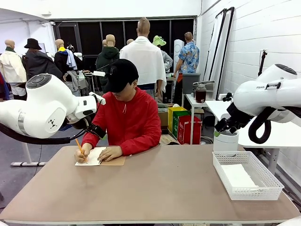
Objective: Sort the paper based on its condition.
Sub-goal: If a person hands you a paper, place it in the Organizing basket , and if it's crumpled, put it in the Trash can.
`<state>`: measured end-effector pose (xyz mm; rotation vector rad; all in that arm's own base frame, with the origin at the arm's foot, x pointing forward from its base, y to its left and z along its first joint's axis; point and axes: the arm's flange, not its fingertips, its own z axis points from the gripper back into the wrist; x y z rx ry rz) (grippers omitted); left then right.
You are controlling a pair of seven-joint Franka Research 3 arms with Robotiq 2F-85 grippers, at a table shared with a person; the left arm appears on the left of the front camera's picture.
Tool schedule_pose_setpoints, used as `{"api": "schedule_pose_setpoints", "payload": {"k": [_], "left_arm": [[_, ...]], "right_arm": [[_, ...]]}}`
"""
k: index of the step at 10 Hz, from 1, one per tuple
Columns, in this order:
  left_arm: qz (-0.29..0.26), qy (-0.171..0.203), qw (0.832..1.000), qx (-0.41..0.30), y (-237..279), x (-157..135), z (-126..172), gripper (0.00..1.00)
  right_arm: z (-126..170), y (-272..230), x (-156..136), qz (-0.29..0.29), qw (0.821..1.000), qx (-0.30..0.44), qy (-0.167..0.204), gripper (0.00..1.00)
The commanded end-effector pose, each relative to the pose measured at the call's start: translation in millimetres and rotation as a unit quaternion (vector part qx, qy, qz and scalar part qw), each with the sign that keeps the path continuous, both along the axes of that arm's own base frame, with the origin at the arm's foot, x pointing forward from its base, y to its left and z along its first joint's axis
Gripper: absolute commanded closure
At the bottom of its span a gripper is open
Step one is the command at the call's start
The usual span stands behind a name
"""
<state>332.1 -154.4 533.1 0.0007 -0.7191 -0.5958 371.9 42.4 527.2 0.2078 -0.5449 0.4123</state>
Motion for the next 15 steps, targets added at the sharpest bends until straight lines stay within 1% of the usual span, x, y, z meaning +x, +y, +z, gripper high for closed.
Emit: {"api": "schedule_pose_setpoints", "payload": {"k": [1,3,4,6,7,9,11,12,13,15], "left_arm": [[0.0,0.0,1.0,0.001,-0.1,-0.3,0.1,0.0],[0.0,0.0,1.0,0.001,-0.1,-0.3,0.1,0.0],[0.0,0.0,1.0,0.001,-0.1,-0.3,0.1,0.0],[0.0,0.0,1.0,0.001,-0.1,-0.3,0.1,0.0],[0.0,0.0,1.0,0.001,-0.1,-0.3,0.1,0.0],[0.0,0.0,1.0,0.001,-0.1,-0.3,0.1,0.0],[0.0,0.0,1.0,0.001,-0.1,-0.3,0.1,0.0],[0.0,0.0,1.0,0.001,-0.1,-0.3,0.1,0.0],[0.0,0.0,1.0,0.001,-0.1,-0.3,0.1,0.0],[0.0,0.0,1.0,0.001,-0.1,-0.3,0.1,0.0]], "right_arm": [[1.1,4.4,0.8,0.004,1.0,-0.02,0.001,0.0],[1.1,4.4,0.8,0.004,1.0,-0.02,0.001,0.0],[0.0,2.7,-0.4,0.005,1.0,-0.009,-0.001,0.0],[21.4,31.2,-11.9,0.055,0.996,-0.022,-0.074,0.0],[29.5,42.6,-16.7,0.074,0.992,-0.025,-0.1,0.0],[36.7,61.9,-23.7,0.102,0.985,-0.018,-0.138,0.0],[34.3,80.1,-34.0,0.137,0.975,-0.021,-0.175,0.0],[31.7,85.9,-36.6,0.156,0.971,-0.027,-0.179,0.0],[29.7,90.3,-39.7,0.175,0.969,-0.03,-0.174,0.0],[29.2,95.9,-45.2,0.189,0.965,-0.032,-0.176,0.0]]}}
